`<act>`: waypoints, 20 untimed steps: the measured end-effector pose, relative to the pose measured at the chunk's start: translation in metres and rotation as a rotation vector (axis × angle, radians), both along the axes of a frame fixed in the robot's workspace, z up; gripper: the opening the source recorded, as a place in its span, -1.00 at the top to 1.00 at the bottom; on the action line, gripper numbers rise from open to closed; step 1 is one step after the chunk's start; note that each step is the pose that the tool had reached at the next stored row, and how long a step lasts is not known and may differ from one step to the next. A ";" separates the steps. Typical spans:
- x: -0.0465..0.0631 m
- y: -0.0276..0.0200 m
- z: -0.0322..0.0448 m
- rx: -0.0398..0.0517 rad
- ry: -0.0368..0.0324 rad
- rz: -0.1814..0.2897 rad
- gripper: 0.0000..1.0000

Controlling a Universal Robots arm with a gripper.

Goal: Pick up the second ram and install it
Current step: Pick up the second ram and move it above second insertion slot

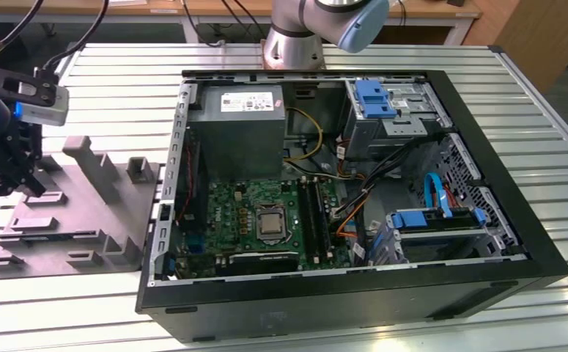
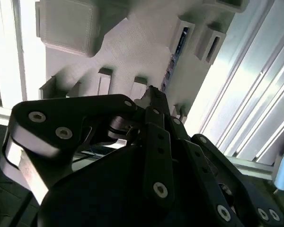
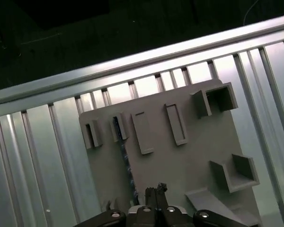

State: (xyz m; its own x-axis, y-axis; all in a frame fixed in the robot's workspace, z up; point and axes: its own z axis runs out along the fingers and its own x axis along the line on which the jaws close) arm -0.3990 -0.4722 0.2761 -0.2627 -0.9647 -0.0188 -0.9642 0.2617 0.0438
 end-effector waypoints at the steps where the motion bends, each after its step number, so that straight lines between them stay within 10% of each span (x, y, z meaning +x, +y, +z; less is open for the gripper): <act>1: 0.000 0.0000 -0.0005 0.0001 -0.0001 0.018 0.79; 20: -0.004 0.0000 -0.0086 0.0009 -0.0010 0.248 0.79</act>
